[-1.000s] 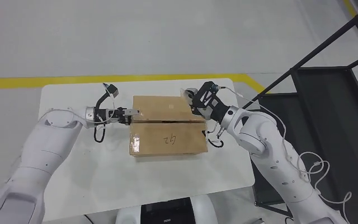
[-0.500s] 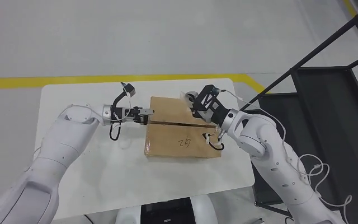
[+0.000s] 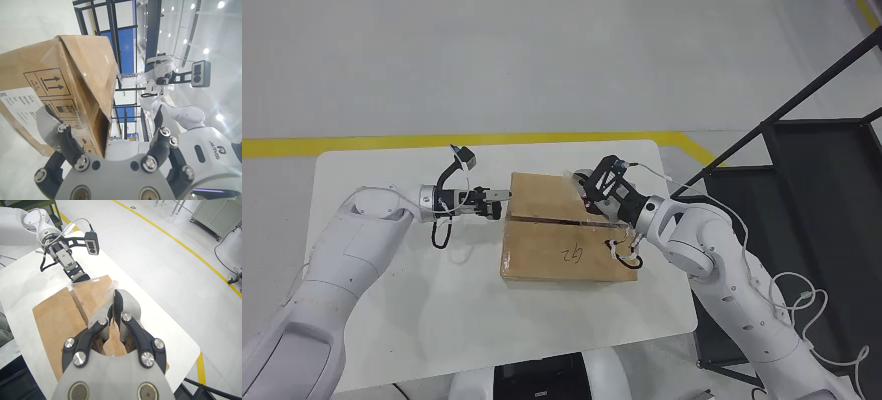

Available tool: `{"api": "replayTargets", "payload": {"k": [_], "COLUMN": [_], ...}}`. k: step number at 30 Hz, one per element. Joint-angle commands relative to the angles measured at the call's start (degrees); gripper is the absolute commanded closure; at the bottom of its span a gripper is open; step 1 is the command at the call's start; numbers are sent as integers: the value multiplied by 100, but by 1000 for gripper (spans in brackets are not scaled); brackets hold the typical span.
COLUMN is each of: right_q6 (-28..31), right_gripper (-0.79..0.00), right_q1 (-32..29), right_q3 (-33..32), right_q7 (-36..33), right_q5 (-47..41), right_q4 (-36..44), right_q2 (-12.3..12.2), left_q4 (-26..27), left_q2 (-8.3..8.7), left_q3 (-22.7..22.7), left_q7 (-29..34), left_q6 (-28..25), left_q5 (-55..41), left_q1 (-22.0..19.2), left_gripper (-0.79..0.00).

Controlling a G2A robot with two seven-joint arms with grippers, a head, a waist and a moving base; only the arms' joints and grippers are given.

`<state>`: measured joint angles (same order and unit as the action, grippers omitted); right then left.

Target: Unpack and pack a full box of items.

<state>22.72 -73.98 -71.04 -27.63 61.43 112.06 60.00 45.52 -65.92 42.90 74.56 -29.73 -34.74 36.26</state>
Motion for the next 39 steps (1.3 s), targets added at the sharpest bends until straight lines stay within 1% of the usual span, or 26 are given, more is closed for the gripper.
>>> {"api": "replayTargets", "payload": {"k": [1, 5, 10, 13, 16, 21, 25, 28, 35, 39], "right_q6": [0, 0, -258, -430, -609, -1026, -1167, -1212, -1198, -1061], "right_gripper": [0, 0, 0, 0, 0, 0, 0, 0, 0, 0], "right_q1": [0, 0, 12, 159, 378, 773, 988, 1119, 1154, 1099], "right_q3": [0, 0, 145, 417, 725, 1277, 1665, 1822, 1819, 1753], "right_q7": [0, 0, 468, 779, 1193, 1657, 1780, 1732, 1434, 1327], "right_q5": [0, 0, 32, 112, 111, 411, 452, 423, 318, 339], "right_q4": [0, 0, 85, -30, -319, -746, -981, -1017, -950, -877], "right_q2": [0, 0, 53, 119, 208, 375, 499, 569, 624, 622], "left_q4": [0, 0, 0, 0, 0, 0, 0, 0, 0, 0], "left_q2": [0, 0, 0, 0, 0, 0, 0, 0, 0, 0], "left_q3": [0, 0, 0, 0, 0, 0, 0, 0, 0, 0], "left_q7": [0, 0, 0, 0, 0, 0, 0, 0, 0, 0], "left_q6": [0, 0, 0, 0, 0, 0, 0, 0, 0, 0], "left_q5": [0, 0, 0, 0, 0, 0, 0, 0, 0, 0], "left_q1": [0, 0, 0, 0, 0, 0, 0, 0, 0, 0], "left_gripper": [-785, -785, -785, -785, -785, -785, -785, -785, -785, -785]}}
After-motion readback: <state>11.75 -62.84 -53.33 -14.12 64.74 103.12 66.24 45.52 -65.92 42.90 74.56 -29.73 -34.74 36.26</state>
